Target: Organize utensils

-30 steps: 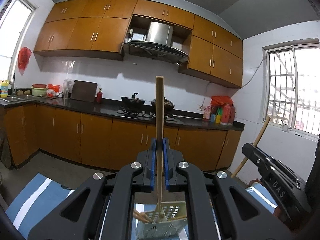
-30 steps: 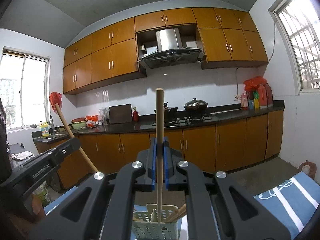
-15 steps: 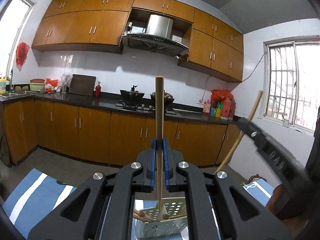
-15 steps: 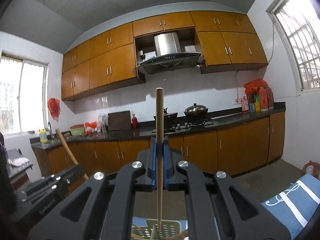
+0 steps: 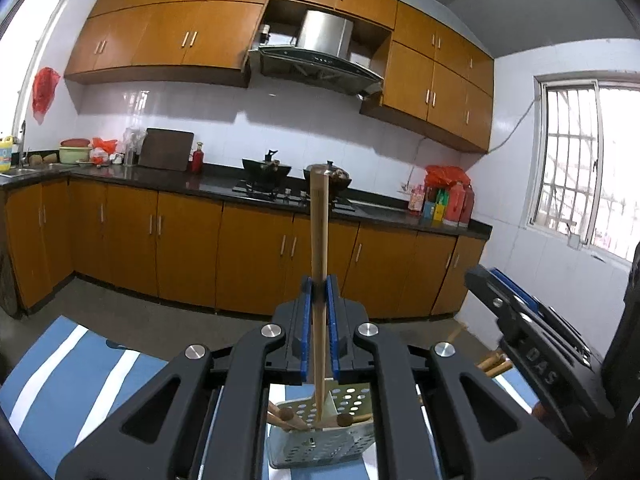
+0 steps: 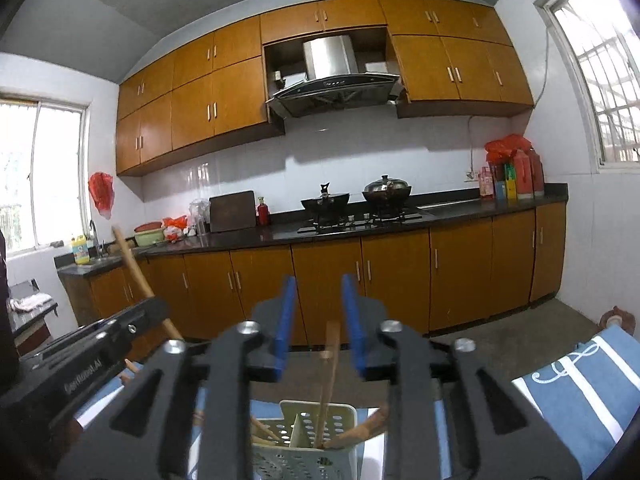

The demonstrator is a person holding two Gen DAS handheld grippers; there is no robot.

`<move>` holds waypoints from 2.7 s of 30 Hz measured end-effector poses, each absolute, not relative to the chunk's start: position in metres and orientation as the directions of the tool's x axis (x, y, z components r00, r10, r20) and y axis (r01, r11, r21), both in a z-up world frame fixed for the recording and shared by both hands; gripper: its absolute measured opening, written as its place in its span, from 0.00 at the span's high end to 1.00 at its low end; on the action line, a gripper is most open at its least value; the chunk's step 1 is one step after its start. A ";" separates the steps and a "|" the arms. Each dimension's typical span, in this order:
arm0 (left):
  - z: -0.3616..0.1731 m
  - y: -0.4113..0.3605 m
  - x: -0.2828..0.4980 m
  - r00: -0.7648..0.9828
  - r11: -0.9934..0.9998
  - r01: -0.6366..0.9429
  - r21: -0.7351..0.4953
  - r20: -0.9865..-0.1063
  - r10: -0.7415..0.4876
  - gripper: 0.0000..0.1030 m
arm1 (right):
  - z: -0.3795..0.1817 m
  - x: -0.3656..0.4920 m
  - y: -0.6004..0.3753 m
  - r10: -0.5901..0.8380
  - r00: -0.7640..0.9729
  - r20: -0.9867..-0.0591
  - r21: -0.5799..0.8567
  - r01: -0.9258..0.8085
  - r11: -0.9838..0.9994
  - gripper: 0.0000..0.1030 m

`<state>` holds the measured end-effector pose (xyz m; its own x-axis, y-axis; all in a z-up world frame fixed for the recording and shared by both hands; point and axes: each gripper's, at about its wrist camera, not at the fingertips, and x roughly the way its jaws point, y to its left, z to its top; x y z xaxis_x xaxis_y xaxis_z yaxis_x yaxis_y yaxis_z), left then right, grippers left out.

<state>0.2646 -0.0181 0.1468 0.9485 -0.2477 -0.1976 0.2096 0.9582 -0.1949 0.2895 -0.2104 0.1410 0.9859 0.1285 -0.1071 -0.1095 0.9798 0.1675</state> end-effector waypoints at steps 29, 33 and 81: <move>0.188 0.043 0.120 0.979 0.982 0.145 -0.122 -0.125 -0.160 0.11 | 0.183 0.096 -0.232 0.103 0.994 -0.021 0.149 -0.099 0.984 0.04; 0.180 0.048 0.096 0.976 0.982 0.148 -0.113 -0.145 -0.164 0.02 | 0.169 0.073 -0.230 0.092 0.993 -0.071 0.143 -0.081 0.986 0.04; 0.005 0.022 -0.026 0.938 1.000 0.022 0.005 -0.345 -0.019 0.02 | 0.001 -0.034 -0.194 -0.032 0.948 -0.318 0.042 0.048 0.998 0.04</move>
<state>-0.0264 0.0221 0.0049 0.9384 -0.0192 -0.3451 0.0222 0.9997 0.0049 -0.0344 -0.1937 0.0013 0.9476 -0.0318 -0.3177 0.0475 0.9980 0.0420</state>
